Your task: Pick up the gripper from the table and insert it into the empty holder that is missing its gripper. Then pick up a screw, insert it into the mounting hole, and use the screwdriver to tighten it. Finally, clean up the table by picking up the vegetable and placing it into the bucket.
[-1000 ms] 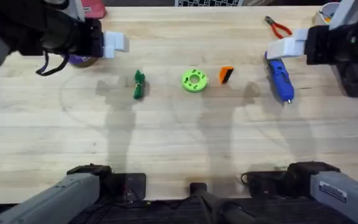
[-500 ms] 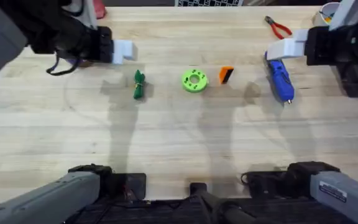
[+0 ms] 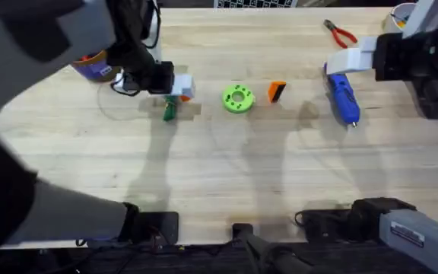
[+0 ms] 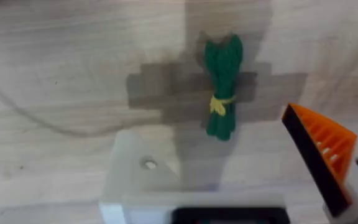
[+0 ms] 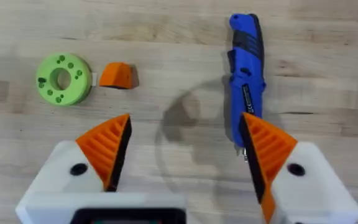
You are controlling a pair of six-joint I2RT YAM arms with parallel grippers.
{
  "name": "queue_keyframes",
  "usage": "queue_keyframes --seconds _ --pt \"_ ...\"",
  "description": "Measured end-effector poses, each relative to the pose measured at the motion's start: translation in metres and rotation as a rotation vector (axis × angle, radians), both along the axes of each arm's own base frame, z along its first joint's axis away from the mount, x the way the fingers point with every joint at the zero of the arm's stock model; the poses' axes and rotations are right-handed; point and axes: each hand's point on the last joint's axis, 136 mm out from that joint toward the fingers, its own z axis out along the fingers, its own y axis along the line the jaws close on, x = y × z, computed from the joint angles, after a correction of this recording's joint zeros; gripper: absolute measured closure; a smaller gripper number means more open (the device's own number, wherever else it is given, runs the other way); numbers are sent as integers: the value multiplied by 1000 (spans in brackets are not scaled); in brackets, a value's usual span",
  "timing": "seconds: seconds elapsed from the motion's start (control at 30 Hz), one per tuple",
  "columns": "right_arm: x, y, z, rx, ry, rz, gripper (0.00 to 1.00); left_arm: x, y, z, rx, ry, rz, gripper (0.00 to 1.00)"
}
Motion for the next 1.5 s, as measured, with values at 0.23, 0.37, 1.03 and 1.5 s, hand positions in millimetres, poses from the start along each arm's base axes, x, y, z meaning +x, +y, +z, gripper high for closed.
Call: queue_keyframes --seconds 0.23,0.37,1.03,1.5 --pt "0 0 0 0 1 0 8 15 -1 -39 -5 45 13 13" --pt "0 0 0 0 1 0 8 14 -2 -50 -13 81 19 7" --pt "0 0 0 0 1 0 8 22 -4 -45 -55 65 40 988" --pt "0 0 0 0 1 0 8 16 -1 -30 -52 89 47 989"
